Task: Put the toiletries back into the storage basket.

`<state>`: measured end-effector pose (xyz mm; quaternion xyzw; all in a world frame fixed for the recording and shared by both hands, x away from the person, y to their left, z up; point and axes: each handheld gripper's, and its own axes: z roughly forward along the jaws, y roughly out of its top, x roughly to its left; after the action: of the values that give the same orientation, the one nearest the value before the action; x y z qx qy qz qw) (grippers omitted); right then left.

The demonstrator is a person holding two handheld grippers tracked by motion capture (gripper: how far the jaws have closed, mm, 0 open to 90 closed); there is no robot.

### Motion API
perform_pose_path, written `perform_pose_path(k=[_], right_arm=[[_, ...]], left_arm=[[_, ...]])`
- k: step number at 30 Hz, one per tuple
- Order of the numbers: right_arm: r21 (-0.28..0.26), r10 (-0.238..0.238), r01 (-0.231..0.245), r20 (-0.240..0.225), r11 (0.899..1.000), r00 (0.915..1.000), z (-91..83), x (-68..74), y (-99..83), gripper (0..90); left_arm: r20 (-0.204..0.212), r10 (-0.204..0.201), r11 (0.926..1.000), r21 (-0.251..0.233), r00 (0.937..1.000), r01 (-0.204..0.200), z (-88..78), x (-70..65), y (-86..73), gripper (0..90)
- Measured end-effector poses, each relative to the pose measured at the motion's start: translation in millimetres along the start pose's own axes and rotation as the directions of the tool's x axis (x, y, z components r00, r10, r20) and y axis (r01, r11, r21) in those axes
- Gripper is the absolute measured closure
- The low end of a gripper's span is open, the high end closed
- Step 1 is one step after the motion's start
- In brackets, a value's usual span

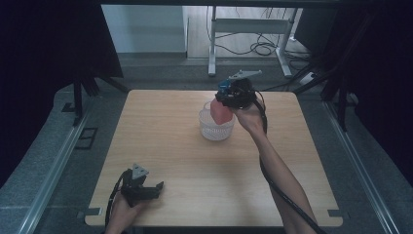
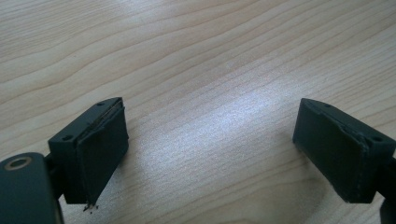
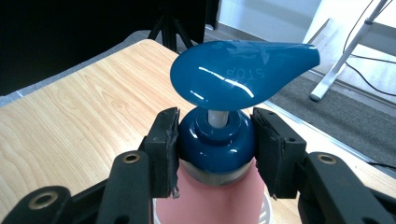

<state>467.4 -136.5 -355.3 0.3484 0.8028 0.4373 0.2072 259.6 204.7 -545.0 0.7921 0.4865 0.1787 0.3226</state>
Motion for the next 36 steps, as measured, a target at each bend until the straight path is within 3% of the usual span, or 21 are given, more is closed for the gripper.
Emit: perform_pose_path(k=[36], right_arm=[[0.058,0.02,-0.019,-0.024,0.998,0.9995,42.8,2.0,-36.2,53.0]], left_arm=[[-0.001,0.001,1.0,0.0,1.0,-0.001,0.0,0.1,0.0,10.0]])
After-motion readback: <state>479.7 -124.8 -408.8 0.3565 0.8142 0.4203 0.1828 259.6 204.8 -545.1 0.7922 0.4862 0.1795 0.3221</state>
